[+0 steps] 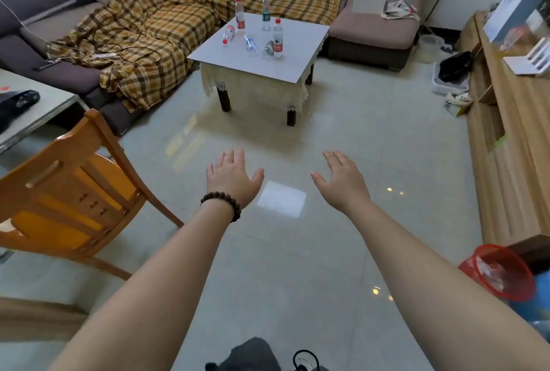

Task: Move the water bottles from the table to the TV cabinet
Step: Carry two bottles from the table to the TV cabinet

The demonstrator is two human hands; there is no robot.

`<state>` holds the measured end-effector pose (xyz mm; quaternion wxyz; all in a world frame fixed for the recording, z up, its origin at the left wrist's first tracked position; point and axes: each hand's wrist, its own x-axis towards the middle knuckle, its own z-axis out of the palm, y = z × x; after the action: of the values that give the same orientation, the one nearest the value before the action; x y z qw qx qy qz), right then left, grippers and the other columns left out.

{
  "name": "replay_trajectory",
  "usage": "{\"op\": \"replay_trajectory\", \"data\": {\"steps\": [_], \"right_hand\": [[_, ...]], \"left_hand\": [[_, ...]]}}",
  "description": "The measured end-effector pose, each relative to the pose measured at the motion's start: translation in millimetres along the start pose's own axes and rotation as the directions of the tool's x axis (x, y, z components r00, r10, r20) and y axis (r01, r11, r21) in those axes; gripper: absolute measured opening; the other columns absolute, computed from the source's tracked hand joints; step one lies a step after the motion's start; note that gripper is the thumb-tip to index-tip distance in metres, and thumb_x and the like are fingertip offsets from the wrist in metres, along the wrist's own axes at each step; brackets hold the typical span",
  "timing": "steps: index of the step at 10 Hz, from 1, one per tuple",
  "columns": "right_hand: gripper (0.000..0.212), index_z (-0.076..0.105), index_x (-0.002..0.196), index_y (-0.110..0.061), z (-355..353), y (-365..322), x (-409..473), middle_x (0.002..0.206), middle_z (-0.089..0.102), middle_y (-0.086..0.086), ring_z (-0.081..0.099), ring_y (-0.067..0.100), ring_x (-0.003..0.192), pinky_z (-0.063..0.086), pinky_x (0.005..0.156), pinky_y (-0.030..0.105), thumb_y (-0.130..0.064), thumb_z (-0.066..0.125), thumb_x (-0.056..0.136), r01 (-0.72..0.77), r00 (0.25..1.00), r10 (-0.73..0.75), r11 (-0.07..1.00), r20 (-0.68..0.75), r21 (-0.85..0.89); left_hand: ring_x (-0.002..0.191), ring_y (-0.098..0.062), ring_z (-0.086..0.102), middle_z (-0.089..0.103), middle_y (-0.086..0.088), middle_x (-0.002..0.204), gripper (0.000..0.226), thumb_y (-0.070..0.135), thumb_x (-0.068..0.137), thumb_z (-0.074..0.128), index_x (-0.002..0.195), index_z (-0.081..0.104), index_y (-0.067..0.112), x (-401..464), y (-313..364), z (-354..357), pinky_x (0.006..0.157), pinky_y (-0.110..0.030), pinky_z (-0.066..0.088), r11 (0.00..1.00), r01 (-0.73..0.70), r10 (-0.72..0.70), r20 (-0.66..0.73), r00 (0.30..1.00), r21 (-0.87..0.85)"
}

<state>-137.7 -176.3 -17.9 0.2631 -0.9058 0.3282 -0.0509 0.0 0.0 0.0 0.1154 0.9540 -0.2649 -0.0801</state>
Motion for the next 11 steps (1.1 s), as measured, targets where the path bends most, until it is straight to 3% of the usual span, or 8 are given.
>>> {"op": "replay_trajectory", "data": {"steps": [4,8,11], "right_hand": [[0.063,0.024,0.15,-0.02,11.9,5.4,118.5,0.159,0.02,0.005,0.013,0.021,0.148,0.018,0.119,0.038,-0.04,0.046,0.095,-0.03,0.999,0.029,0.999,0.034,0.027],[0.064,0.025,0.149,-0.02,5.6,-57.6,363.0,0.159,0.022,0.005,0.015,0.022,0.147,0.019,0.119,0.04,-0.04,0.047,0.093,-0.048,0.999,0.048,0.998,-0.001,0.044],[0.063,0.025,0.149,-0.02,13.2,-78.8,508.0,0.159,0.021,0.005,0.014,0.022,0.147,0.017,0.12,0.039,-0.039,0.047,0.094,-0.058,0.998,0.057,0.997,0.022,0.051]], "left_hand": [[0.148,-0.021,0.011,0.017,-0.005,0.16,0.071,0.053,0.094,0.034,0.152,0.018,0.016,106.1,4.5,18.9,0.12,-0.044,0.01,0.998,0.061,-0.061,0.042,0.997,0.01],[0.148,-0.02,0.012,0.018,-0.004,0.16,0.073,0.054,0.093,0.035,0.152,0.018,0.016,363.3,-14.9,-20.2,0.119,-0.046,0.013,0.996,0.083,-0.083,0.035,0.996,-0.015],[0.148,-0.02,0.01,0.018,-0.005,0.16,0.073,0.053,0.093,0.037,0.152,0.017,0.016,509.7,-9.9,-28.1,0.119,-0.046,0.011,0.998,0.059,-0.058,0.054,0.997,-0.011]]}}
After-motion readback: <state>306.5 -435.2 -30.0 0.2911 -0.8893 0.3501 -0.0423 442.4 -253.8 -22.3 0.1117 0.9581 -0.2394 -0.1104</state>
